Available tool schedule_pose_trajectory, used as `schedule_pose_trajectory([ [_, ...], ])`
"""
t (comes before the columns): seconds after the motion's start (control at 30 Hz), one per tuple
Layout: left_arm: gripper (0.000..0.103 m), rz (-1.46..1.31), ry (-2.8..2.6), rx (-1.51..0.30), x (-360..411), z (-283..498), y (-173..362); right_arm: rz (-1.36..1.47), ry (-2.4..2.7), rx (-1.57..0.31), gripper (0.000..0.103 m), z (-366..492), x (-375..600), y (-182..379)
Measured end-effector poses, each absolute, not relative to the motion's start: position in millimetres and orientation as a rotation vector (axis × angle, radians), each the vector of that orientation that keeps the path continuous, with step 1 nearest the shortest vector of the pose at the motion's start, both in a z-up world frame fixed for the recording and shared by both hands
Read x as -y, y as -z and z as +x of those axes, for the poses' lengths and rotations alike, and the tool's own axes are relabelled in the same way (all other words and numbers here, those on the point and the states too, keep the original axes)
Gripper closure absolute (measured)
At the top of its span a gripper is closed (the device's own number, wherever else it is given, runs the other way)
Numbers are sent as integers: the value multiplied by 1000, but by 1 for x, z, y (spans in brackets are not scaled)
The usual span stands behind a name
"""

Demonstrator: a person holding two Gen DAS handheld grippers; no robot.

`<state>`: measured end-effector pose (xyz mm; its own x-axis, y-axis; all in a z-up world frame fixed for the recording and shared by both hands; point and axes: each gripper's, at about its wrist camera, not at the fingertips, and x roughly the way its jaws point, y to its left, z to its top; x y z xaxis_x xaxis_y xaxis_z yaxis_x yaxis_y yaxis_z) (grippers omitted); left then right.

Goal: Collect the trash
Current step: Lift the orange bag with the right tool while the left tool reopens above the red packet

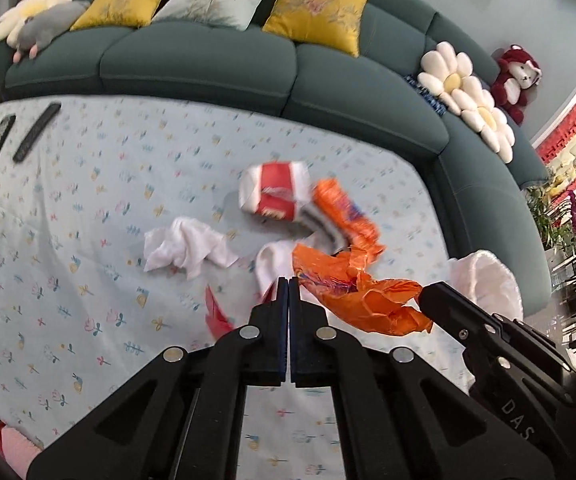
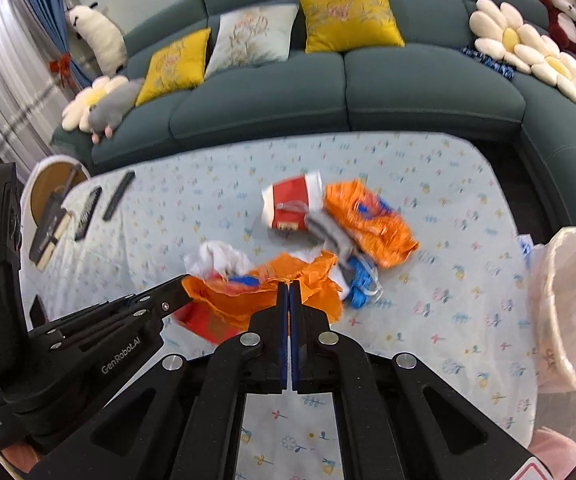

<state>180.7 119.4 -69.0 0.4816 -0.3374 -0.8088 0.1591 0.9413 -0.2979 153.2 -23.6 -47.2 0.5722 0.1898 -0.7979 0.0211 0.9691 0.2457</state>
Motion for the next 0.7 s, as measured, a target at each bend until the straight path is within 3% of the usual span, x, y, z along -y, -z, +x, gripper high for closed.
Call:
schedule_pose_trajectory([
  [0.4, 103, -134, 404, -903, -51, 155, -7, 288, -25, -779, 102, 120, 98, -24],
  [0.7, 103, -70, 478, -871, 5, 134, -29, 319, 55, -706, 102, 84, 162, -48],
])
